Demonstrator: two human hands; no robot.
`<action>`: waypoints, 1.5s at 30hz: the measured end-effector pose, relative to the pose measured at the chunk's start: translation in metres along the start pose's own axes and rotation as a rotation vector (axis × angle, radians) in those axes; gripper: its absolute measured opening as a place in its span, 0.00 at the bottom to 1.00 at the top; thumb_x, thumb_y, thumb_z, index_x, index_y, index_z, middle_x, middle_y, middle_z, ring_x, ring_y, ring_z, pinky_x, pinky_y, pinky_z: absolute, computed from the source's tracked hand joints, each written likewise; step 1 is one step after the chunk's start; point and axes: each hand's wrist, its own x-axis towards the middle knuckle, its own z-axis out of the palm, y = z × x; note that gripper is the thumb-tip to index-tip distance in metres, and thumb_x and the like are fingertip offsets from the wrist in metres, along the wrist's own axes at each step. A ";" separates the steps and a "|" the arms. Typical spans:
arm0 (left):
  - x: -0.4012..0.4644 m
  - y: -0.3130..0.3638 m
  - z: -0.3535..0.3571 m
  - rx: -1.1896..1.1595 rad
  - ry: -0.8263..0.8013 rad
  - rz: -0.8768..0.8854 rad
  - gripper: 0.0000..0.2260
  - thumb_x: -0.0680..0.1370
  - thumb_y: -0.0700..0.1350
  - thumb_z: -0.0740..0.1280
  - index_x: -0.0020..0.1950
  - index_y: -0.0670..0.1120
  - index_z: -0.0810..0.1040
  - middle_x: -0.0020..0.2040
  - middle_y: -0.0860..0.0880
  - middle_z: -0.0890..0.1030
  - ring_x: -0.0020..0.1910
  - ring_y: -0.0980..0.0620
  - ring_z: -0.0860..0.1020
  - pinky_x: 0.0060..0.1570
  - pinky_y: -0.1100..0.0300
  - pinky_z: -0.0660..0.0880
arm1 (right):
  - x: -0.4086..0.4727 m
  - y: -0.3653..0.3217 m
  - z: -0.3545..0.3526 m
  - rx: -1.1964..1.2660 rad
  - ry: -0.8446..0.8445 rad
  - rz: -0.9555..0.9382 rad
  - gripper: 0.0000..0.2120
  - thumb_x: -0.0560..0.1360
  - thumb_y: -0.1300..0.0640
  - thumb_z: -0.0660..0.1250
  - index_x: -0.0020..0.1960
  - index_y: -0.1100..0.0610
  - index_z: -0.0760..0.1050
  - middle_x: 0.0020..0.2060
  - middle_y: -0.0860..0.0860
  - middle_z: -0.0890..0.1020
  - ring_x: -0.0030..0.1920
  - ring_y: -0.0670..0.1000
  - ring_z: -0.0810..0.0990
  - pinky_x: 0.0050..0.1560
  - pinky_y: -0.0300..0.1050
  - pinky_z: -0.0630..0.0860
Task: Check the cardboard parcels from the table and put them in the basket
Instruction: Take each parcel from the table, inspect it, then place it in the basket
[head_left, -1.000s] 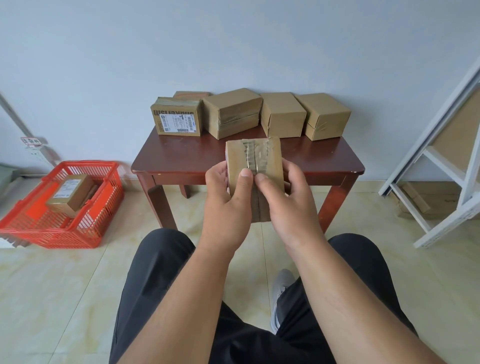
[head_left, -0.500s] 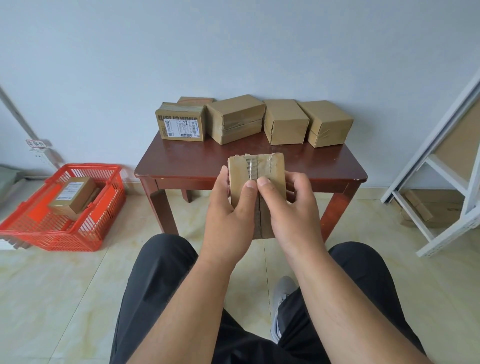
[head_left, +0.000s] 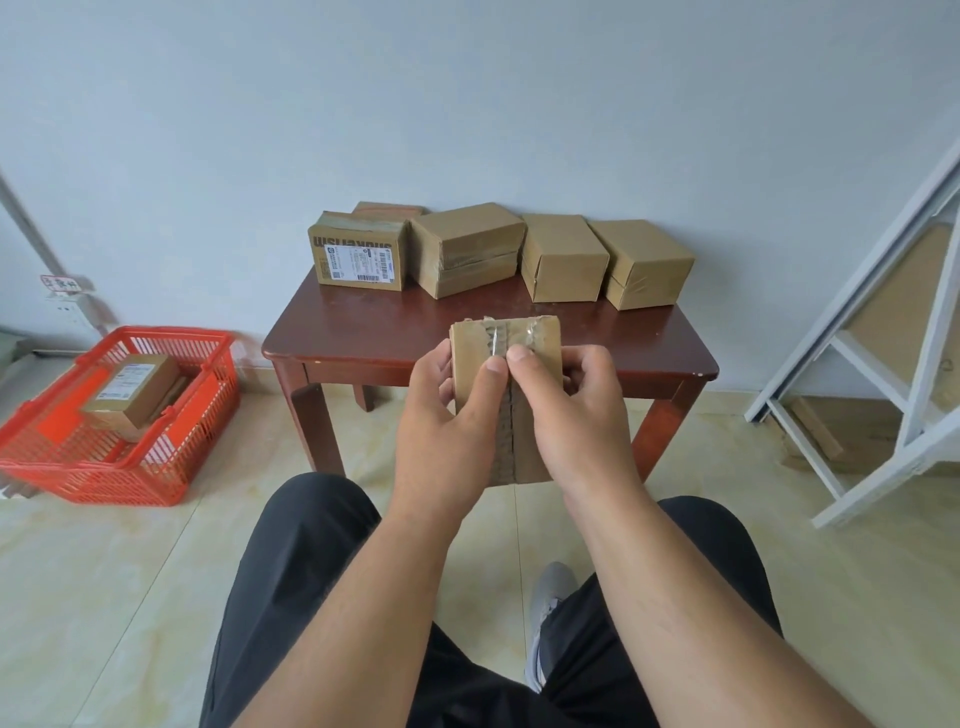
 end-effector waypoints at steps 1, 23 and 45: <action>0.001 0.001 0.000 0.007 -0.005 0.006 0.19 0.80 0.59 0.71 0.70 0.61 0.75 0.60 0.62 0.83 0.62 0.60 0.81 0.60 0.47 0.82 | 0.001 -0.001 0.001 0.009 -0.003 0.001 0.15 0.77 0.43 0.74 0.58 0.47 0.75 0.50 0.42 0.83 0.46 0.36 0.82 0.45 0.39 0.75; 0.092 0.022 0.018 0.123 -0.085 -0.117 0.14 0.78 0.58 0.71 0.62 0.63 0.74 0.60 0.61 0.83 0.57 0.62 0.82 0.59 0.45 0.82 | 0.080 -0.012 0.022 0.025 0.023 0.119 0.11 0.79 0.43 0.71 0.59 0.41 0.77 0.52 0.39 0.84 0.51 0.37 0.82 0.48 0.39 0.75; 0.125 0.020 0.007 0.130 0.053 -0.101 0.14 0.80 0.59 0.69 0.61 0.55 0.74 0.55 0.58 0.82 0.49 0.67 0.81 0.52 0.59 0.79 | 0.110 -0.005 0.057 -0.055 -0.026 0.010 0.15 0.79 0.41 0.72 0.60 0.45 0.75 0.56 0.42 0.83 0.51 0.33 0.81 0.44 0.27 0.75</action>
